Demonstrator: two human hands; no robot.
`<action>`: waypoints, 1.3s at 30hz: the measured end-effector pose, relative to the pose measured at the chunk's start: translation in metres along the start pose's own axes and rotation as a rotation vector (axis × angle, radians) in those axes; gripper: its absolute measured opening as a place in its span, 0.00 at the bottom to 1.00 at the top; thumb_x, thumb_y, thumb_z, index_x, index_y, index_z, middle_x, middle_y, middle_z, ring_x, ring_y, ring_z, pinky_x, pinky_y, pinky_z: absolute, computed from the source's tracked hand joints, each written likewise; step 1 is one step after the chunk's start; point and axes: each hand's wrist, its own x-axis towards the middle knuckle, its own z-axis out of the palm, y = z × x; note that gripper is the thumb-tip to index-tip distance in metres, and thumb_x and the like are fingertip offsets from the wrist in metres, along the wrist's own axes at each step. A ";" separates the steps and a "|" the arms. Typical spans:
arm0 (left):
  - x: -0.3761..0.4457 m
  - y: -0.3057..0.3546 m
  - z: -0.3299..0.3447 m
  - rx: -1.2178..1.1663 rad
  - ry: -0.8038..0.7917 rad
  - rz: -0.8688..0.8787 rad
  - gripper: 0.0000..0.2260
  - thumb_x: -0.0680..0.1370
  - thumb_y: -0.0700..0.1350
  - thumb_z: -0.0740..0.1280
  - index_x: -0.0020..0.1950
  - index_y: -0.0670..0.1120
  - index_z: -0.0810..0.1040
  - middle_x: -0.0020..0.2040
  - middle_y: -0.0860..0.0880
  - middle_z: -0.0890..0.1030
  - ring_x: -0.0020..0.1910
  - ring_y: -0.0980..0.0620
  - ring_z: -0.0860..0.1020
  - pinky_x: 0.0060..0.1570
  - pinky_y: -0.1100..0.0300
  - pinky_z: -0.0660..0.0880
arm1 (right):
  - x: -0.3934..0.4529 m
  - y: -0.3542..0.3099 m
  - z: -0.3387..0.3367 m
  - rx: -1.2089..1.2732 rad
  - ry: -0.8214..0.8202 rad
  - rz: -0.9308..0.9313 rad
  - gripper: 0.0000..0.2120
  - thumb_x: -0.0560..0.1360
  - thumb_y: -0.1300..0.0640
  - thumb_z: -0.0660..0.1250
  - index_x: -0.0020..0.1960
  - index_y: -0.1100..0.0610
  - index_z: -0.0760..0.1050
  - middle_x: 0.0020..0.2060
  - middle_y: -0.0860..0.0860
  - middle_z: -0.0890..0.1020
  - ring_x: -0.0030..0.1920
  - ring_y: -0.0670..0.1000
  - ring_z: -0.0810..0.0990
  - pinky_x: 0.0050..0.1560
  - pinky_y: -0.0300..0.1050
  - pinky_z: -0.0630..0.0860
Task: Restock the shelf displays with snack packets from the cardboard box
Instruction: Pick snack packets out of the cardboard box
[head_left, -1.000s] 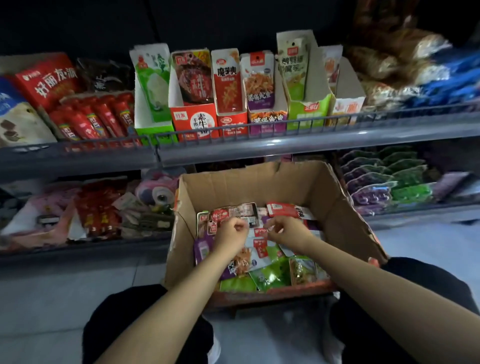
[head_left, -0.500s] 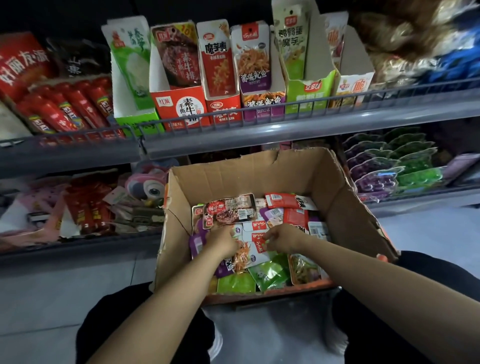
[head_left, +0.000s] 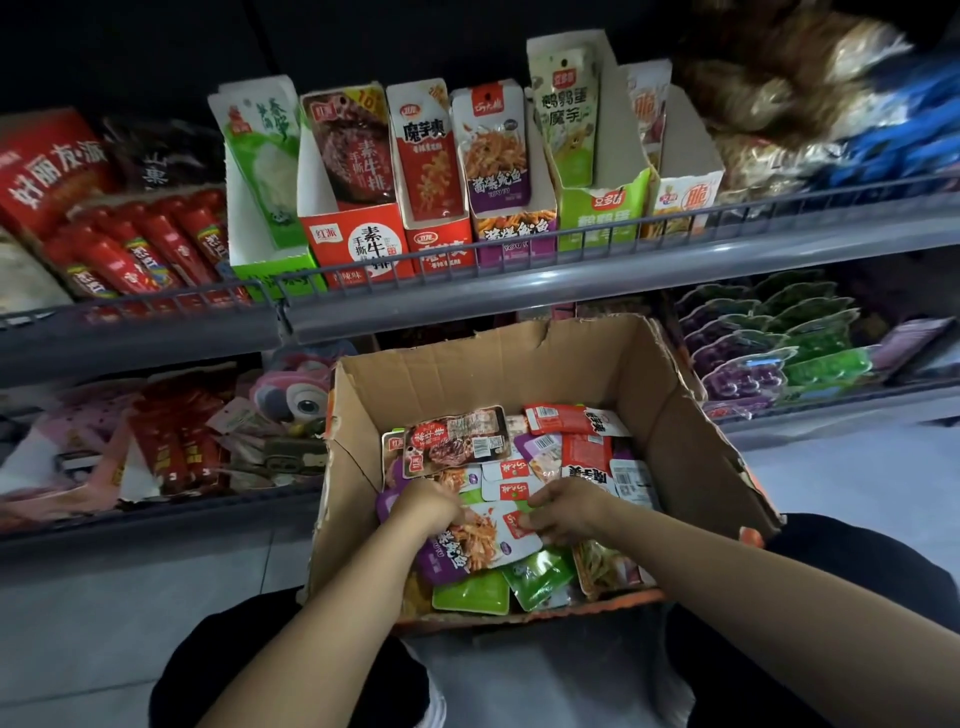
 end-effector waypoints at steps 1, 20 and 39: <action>-0.002 0.001 -0.001 -0.028 -0.012 -0.004 0.14 0.74 0.41 0.71 0.59 0.40 0.80 0.62 0.43 0.78 0.62 0.45 0.76 0.57 0.60 0.72 | -0.003 0.000 -0.001 0.011 -0.024 -0.001 0.13 0.70 0.59 0.74 0.52 0.60 0.77 0.34 0.52 0.80 0.29 0.46 0.75 0.29 0.35 0.73; -0.067 0.125 -0.075 -0.342 0.074 0.479 0.10 0.71 0.49 0.74 0.49 0.46 0.82 0.44 0.51 0.83 0.40 0.55 0.78 0.31 0.67 0.70 | -0.098 -0.110 -0.069 0.515 0.290 -0.561 0.10 0.74 0.57 0.70 0.43 0.65 0.80 0.38 0.61 0.83 0.35 0.55 0.81 0.39 0.47 0.80; -0.041 0.269 -0.189 -0.658 0.487 0.763 0.05 0.79 0.46 0.66 0.45 0.46 0.75 0.39 0.53 0.75 0.35 0.56 0.74 0.46 0.58 0.78 | -0.038 -0.172 -0.137 -0.619 0.929 -0.863 0.26 0.76 0.42 0.46 0.73 0.46 0.62 0.74 0.45 0.60 0.75 0.50 0.52 0.71 0.49 0.47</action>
